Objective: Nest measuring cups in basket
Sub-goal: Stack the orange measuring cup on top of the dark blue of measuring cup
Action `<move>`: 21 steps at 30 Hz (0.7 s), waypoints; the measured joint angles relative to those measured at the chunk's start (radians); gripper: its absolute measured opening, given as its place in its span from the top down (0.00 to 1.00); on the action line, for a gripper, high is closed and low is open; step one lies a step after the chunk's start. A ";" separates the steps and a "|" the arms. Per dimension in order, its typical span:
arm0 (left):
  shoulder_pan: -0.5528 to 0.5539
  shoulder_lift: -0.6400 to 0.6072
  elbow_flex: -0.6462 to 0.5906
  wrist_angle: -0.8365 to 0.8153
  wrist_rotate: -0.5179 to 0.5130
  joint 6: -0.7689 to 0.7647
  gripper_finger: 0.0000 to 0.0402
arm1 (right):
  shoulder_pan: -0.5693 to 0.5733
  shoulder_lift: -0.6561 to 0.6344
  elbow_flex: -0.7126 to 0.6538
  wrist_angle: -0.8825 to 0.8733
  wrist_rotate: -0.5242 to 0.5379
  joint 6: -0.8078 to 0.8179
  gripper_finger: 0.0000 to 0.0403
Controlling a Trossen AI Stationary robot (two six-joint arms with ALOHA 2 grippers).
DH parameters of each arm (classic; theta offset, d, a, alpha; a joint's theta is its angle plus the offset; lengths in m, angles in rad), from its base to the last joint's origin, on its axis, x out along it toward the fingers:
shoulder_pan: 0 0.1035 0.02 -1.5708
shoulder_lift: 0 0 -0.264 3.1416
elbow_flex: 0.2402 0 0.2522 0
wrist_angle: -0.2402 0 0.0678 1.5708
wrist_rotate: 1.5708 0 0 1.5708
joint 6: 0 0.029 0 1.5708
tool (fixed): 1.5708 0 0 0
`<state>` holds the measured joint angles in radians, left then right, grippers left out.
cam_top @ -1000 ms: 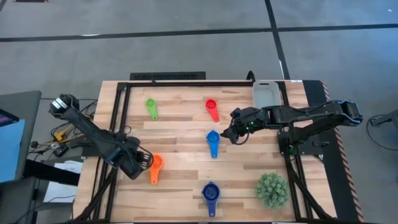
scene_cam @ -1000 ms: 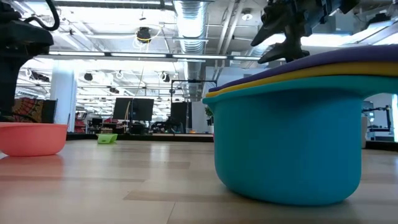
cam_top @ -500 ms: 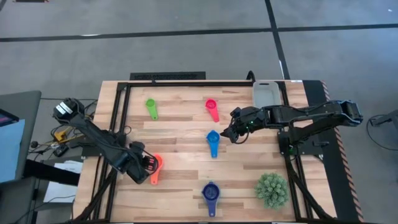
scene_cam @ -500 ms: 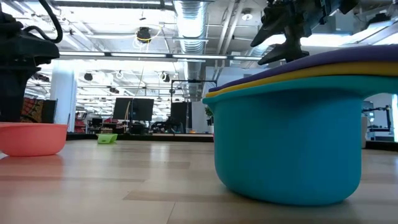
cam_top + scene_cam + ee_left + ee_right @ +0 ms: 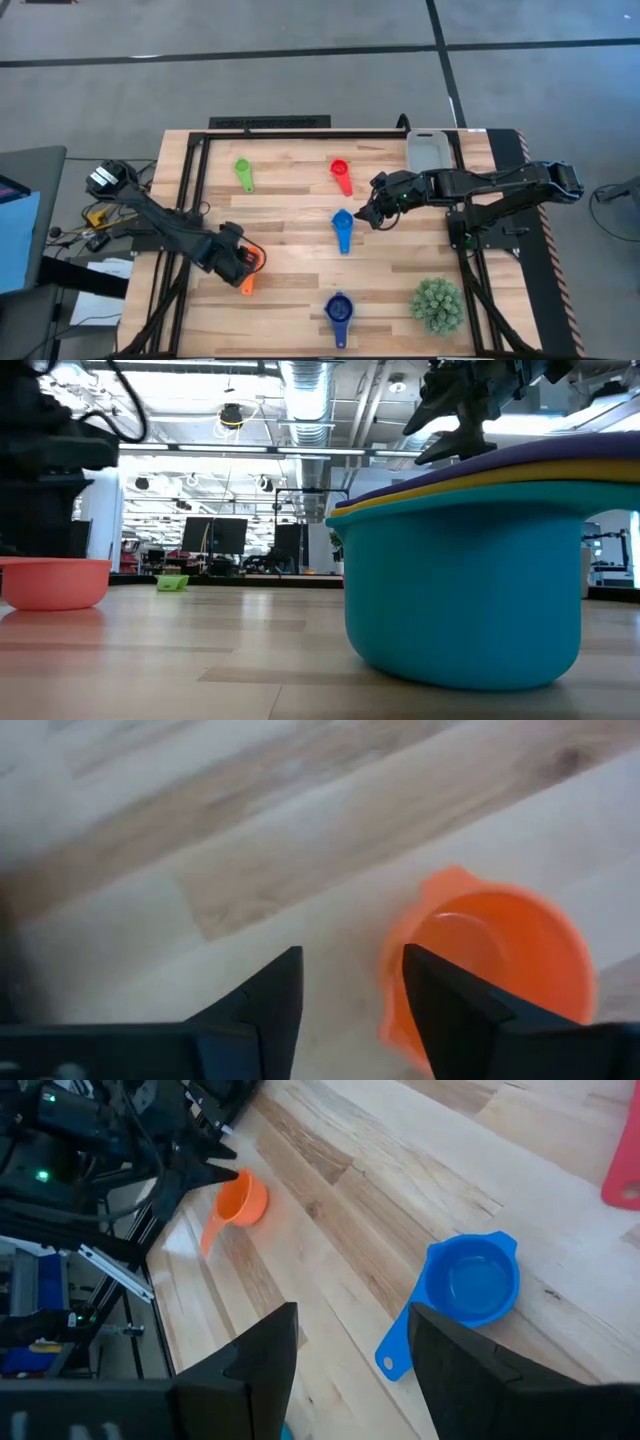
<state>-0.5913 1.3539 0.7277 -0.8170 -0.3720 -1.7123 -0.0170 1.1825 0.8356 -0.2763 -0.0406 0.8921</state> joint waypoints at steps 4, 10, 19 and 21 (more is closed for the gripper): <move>0.056 0.017 0.000 0.034 0.036 0.083 0.70 | 0.000 0.000 0.000 0.000 -0.003 0.003 0.47; 0.096 0.077 0.000 0.078 0.112 0.182 0.85 | 0.006 0.000 0.000 -0.004 -0.012 0.009 0.48; 0.120 0.071 0.012 0.144 0.158 0.048 0.98 | 0.013 0.000 0.000 -0.007 -0.014 0.014 0.50; 0.113 0.052 0.044 0.143 0.139 -0.052 0.99 | 0.013 0.000 0.000 -0.007 -0.015 0.031 0.51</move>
<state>-0.4783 1.4062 0.7717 -0.6745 -0.2326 -1.7640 -0.0040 1.1824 0.8356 -0.2836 -0.0555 0.9233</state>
